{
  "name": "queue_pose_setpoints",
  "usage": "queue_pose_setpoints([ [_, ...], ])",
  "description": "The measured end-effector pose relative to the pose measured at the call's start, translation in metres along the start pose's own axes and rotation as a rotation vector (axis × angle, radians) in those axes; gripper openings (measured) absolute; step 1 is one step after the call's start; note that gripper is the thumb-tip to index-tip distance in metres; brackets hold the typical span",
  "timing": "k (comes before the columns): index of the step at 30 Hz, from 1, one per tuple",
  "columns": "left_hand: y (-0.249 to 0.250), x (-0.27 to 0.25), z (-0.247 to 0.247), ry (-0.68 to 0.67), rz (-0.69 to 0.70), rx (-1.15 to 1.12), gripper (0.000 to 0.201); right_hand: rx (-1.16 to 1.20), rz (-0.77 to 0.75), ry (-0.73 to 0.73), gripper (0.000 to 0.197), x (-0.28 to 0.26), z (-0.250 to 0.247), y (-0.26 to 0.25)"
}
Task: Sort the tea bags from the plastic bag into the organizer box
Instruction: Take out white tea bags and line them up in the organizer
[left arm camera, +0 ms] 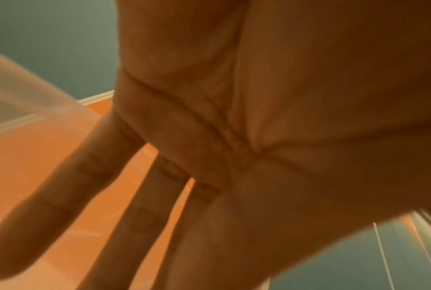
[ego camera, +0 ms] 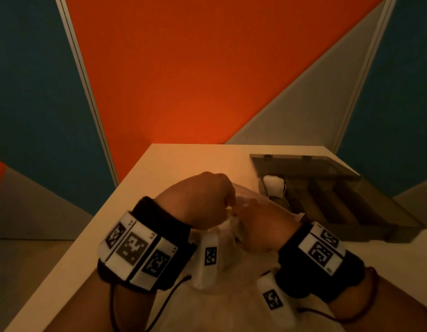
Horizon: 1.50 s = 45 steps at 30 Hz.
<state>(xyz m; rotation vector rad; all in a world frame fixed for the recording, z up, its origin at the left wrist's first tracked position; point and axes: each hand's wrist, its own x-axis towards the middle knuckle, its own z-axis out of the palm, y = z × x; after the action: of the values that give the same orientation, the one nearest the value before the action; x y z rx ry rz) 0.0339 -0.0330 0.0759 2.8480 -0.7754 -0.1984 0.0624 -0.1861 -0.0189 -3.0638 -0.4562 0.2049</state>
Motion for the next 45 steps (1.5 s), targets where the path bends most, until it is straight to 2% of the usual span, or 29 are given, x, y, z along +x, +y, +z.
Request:
queue_pose_setpoints([
  [2,-0.001,0.003,0.003,-0.002,0.005,0.001,0.039,-0.05,0.033,-0.008,0.055,0.001,0.001,-0.003],
  [5,-0.005,0.008,0.008,0.0,-0.011,0.011,0.036,0.02,0.05,0.047,0.037,0.001,-0.004,-0.002],
  [9,-0.011,0.013,0.01,0.008,-0.03,0.014,0.04,0.248,0.041,0.001,0.014,0.001,-0.028,0.007],
  [13,-0.012,0.017,0.013,-0.037,-0.032,0.038,0.053,0.431,0.003,-0.029,0.022,-0.002,-0.054,0.015],
  [16,-0.011,0.022,0.018,-0.083,-0.042,0.072,0.046,0.334,0.012,-0.095,0.027,0.002,-0.046,0.014],
  [20,-0.014,0.026,0.022,-0.082,-0.069,0.083,0.038,0.216,-0.035,-0.179,0.05,0.008,-0.015,0.01],
  [22,-0.013,0.026,0.022,-0.087,-0.078,0.094,0.039,0.214,-0.023,-0.161,0.039,0.012,-0.01,0.012],
  [24,-0.012,0.026,0.021,-0.092,-0.072,0.096,0.043,0.25,-0.003,-0.102,0.019,0.012,-0.015,0.015],
  [25,-0.011,0.027,0.02,-0.087,-0.064,0.087,0.047,0.267,-0.005,-0.071,0.016,0.011,-0.021,0.017],
  [28,-0.013,0.027,0.019,-0.076,-0.063,0.018,0.065,0.453,-0.054,-0.068,0.022,-0.001,-0.041,0.021],
  [31,-0.014,0.027,0.017,-0.101,-0.077,-0.077,0.08,0.68,-0.151,-0.074,0.017,-0.013,-0.058,0.023],
  [35,-0.016,0.023,0.01,-0.034,-0.076,-0.188,0.064,0.913,-0.221,-0.029,0.017,-0.013,-0.065,0.031],
  [40,-0.025,0.022,0.004,0.112,-0.071,-0.137,0.029,1.047,-0.254,-0.104,0.031,-0.016,-0.064,0.033],
  [43,-0.03,0.021,0.002,0.123,-0.098,-0.165,0.028,1.007,-0.24,-0.078,0.037,-0.015,-0.063,0.028],
  [45,-0.031,0.019,0.001,0.119,-0.116,-0.134,0.03,1.003,-0.211,-0.063,0.032,-0.013,-0.063,0.024],
])
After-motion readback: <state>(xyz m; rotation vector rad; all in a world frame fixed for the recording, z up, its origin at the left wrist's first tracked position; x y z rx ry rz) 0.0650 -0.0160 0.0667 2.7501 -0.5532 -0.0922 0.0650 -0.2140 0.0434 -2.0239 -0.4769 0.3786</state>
